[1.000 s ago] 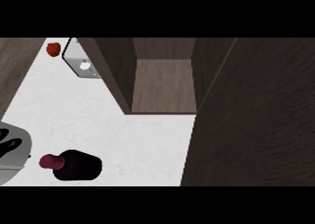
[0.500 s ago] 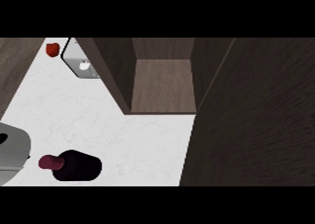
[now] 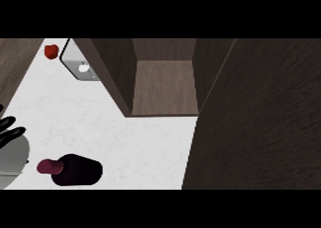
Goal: Pick up the wine, place it into the cabinet and close the cabinet
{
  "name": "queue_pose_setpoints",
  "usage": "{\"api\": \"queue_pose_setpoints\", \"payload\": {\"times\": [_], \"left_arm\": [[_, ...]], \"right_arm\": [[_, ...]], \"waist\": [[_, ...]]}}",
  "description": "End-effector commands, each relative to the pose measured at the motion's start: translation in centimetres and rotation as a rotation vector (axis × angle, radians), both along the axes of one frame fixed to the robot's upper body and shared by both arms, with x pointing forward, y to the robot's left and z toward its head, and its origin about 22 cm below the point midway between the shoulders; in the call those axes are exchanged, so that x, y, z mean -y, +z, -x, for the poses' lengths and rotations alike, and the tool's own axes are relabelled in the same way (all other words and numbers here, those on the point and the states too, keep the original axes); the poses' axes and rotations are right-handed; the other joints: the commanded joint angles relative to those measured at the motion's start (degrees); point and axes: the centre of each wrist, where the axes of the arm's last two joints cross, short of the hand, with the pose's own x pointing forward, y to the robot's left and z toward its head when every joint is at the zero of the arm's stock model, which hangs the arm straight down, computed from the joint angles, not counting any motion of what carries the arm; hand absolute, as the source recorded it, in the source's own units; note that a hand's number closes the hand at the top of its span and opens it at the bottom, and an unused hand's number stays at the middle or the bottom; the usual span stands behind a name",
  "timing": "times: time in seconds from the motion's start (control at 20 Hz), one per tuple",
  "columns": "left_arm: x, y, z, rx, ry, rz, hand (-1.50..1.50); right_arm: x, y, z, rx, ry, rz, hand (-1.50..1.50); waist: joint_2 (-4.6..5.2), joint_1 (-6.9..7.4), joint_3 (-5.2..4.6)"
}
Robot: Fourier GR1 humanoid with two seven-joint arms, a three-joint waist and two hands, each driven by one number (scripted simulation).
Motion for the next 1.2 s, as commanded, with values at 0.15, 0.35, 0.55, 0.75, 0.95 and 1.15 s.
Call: {"api": "queue_pose_setpoints", "payload": {"times": [0.15, 0.35, 0.55, 0.75, 0.95, 1.15], "left_arm": [[0.1, -3.4, -1.1, -0.013, 0.011, -0.01, -1.5], [1.1, -4.8, -0.8, -0.029, 0.017, -0.031, -1.5], [-0.9, -7.5, -1.9, -0.035, 0.031, -0.043, -1.5], [0.5, -9.6, -2.4, -0.043, 0.05, -0.077, -1.5], [-0.9, -12.9, -2.3, -0.053, 0.059, -0.068, -1.5], [-1.1, -12.4, -3.6, -0.03, 0.103, -0.099, -1.5]], "right_arm": [[1.5, 2.5, 3.2, 0.095, -0.093, 0.013, -1.5], [0.7, 2.6, 3.0, 0.105, -0.073, 0.037, -1.5], [1.4, 2.6, 4.0, 0.098, -0.066, 0.033, -1.5], [0.3, 2.9, 2.8, 0.097, -0.088, 0.013, -1.5], [0.7, 2.8, 2.5, 0.098, -0.089, 0.038, -1.5], [-0.1, 2.8, 2.7, 0.104, -0.087, 0.011, -1.5]], "waist": [[0.03, -0.15, -0.02], [-0.06, 0.19, -0.04], [-0.11, -0.35, -0.04], [-0.04, 0.07, -0.08], [0.05, 0.17, -0.07], [-0.02, 0.07, -0.06]]}}
